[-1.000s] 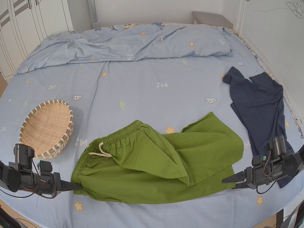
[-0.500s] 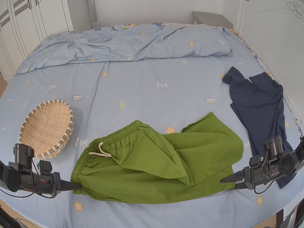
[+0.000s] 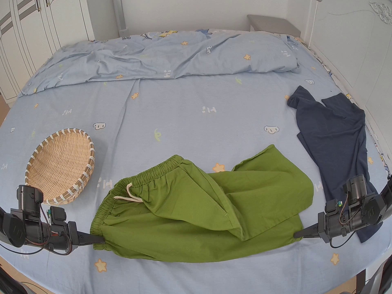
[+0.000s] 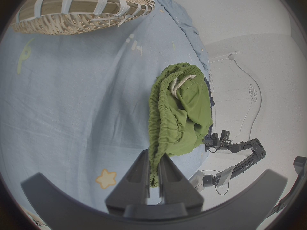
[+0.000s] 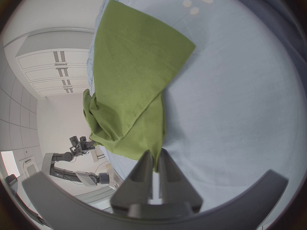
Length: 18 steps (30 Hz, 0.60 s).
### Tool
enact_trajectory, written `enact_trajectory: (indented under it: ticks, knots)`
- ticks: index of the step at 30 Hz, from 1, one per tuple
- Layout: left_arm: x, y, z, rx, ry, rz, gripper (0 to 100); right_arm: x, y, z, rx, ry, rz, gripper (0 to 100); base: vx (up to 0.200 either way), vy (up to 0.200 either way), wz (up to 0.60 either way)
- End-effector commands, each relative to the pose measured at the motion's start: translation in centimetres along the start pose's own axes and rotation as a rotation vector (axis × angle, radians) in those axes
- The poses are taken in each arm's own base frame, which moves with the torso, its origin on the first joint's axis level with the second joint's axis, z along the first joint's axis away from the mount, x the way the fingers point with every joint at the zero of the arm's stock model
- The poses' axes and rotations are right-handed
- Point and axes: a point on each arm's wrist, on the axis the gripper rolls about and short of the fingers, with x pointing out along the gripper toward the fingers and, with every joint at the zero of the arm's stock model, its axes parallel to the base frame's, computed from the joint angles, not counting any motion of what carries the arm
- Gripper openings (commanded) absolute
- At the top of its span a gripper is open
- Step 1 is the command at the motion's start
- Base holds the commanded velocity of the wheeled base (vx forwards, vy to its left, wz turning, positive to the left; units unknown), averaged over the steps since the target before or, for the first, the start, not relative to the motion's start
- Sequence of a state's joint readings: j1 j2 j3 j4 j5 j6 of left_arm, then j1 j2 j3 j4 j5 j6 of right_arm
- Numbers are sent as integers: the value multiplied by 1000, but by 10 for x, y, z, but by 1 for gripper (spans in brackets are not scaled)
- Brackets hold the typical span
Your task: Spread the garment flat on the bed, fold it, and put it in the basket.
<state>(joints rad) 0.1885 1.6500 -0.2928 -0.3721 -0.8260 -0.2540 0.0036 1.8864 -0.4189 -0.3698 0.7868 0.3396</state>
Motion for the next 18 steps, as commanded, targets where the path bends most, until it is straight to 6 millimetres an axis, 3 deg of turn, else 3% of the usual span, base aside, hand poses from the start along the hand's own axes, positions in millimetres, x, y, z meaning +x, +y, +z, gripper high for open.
enact_trajectory:
  ticks: [1, 9, 18]
  knots:
    - [-1, 0, 0, -2, -2, 0, 0, -1, -2, -1, 11, -3, -2, 0, 0, 0, 0]
    - [-1, 1, -2, -14, 6, 4, 0, -4, -3, -5, 18, 0, -7, 0, 0, 0, 0]
    - [-10, -5, -17, -92, 78, 30, 0, -32, 24, -25, -12, -7, -7, 0, 0, 0, 0]
